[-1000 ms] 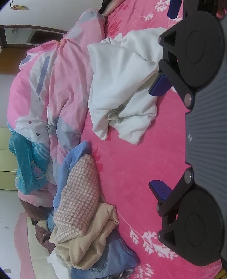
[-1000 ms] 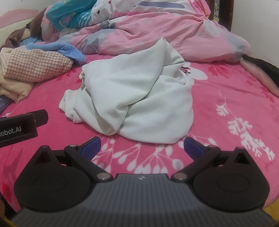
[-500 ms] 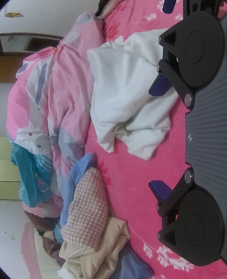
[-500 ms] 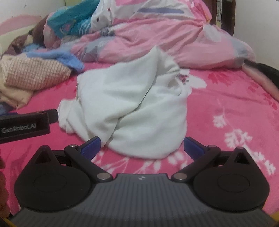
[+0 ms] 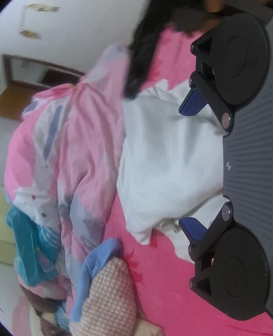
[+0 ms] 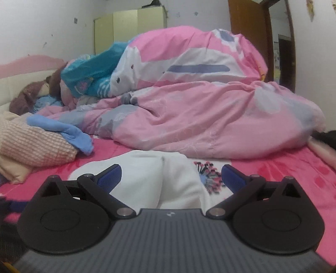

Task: Fold clothes

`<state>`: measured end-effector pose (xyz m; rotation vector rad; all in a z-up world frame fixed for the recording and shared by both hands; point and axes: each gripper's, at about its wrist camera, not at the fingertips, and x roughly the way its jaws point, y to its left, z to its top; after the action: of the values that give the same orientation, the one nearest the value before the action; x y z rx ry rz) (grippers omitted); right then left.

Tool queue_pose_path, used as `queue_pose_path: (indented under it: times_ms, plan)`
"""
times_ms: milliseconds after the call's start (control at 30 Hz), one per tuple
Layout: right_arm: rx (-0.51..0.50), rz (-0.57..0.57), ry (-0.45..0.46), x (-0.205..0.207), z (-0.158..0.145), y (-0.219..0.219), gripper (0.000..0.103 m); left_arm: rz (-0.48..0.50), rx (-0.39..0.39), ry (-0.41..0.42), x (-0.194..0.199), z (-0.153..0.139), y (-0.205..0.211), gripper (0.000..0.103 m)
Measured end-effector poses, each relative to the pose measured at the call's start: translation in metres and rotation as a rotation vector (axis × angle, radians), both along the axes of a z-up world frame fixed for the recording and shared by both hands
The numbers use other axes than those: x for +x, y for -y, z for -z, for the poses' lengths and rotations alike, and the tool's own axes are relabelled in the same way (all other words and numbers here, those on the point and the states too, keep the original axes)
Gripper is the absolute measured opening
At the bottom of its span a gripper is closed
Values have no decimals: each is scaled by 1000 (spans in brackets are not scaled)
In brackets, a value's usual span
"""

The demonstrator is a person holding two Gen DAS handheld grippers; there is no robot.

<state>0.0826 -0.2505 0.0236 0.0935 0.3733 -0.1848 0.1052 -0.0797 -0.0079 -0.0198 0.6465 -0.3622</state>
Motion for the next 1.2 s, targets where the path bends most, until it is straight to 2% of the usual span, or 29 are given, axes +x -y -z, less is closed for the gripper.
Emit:
queue_pose_path:
  times_ms: [133,167,233,300,333,400,433,467,500,600,700,867,1067,1133,1167,1200]
  plan:
    - [47,-12,-63,26,21,7,100,47,105,-8,6,17,22,102]
    - [69,-16,-73,27,27,8,97,57,124,-14,7,20,26,99]
    - [108,-26,-89,30,36,11,84,72,152,-23,8,25,30,89]
    - [132,-43,-93,28,39,13,67,79,155,-19,5,27,31,73]
    - [142,-52,-92,27,40,13,61,83,157,-16,4,27,31,69]
    - [157,-70,-87,23,40,13,40,93,158,-9,1,28,31,56]
    - [159,-77,-84,19,39,12,33,101,157,-2,-2,27,31,54]
    - [162,-84,-81,16,39,11,18,104,163,4,-6,26,31,45]
    - [170,-90,-74,11,37,11,10,107,168,9,-10,25,31,33]
    - [226,-113,-33,-10,28,12,2,119,173,24,-26,18,25,13]
    - [288,-161,-1,-37,18,9,2,139,166,42,-43,12,16,5]
    - [280,-211,-13,-87,14,-11,1,188,92,27,-72,9,-10,1]
    - [291,-314,-16,-151,11,-36,0,202,-22,14,-95,0,-48,3]
    - [287,-322,-18,-169,10,-43,0,205,-61,10,-102,-3,-61,12]
    - [279,-307,-16,-175,10,-44,0,202,-73,12,-103,-5,-65,26]
    - [272,-285,-15,-175,8,-41,0,193,-75,20,-99,-7,-64,48]
